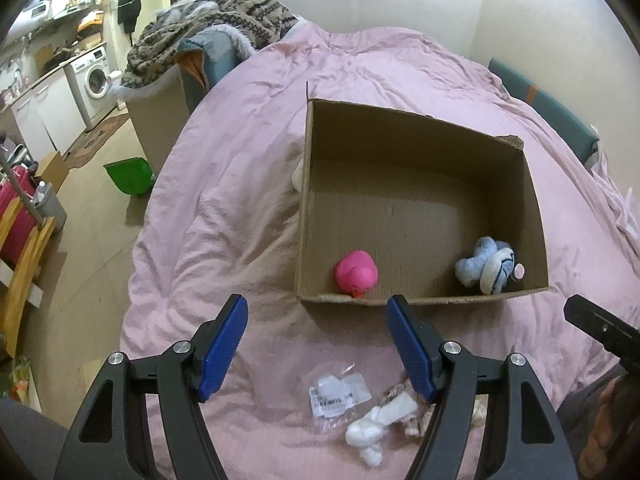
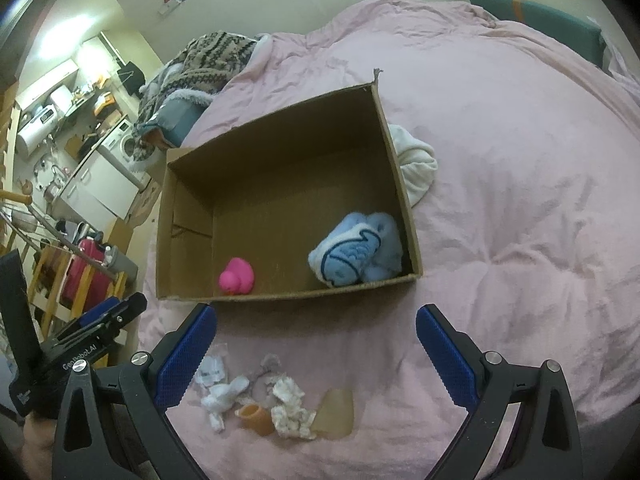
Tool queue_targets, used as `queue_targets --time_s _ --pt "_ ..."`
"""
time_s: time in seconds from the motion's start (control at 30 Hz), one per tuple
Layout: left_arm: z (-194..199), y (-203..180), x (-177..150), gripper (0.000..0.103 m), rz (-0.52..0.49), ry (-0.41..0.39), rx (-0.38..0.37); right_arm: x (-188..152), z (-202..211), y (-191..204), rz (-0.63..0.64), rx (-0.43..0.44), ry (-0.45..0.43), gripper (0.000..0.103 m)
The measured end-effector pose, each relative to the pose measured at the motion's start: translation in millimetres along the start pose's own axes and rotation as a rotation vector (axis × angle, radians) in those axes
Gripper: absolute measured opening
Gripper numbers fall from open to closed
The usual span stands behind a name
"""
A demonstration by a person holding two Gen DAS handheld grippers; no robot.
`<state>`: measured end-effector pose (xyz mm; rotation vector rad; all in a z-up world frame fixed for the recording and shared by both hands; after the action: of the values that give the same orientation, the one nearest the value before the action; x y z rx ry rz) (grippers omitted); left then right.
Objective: Organize soft objects
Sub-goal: 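Grasp the beige silicone cup with the right tool while the left tool grasps the labeled plastic bag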
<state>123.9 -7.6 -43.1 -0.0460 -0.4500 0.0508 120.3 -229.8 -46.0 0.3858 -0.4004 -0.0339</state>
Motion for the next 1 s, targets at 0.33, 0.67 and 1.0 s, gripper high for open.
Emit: queue_targets --time_s 0.33,0.67,1.0 --pt "10 11 -13 0.069 0.032 0.012 0.003 -21 -2 -6 -0.019 -0.011 0.043 0.103" --pt "-1 16 -37 0.069 0.054 0.099 -0.005 -27 -9 -18 -0.069 -0.005 0.084 0.103" --pt "-14 28 -42 0.069 0.117 0.144 0.022 -31 -23 -25 -0.139 0.065 0.144 0.103"
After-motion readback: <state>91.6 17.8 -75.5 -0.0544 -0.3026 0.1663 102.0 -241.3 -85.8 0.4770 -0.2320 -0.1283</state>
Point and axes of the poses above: each gripper's, at about its wrist camera, not at the fingertips, and z roughly against the way its jaws point, y to its left, x to its top, the point moved 8 cm from there along -z, roughly the way its jaws point, and after that the axes turned 11 degrees about y, right-handed, at the moved point
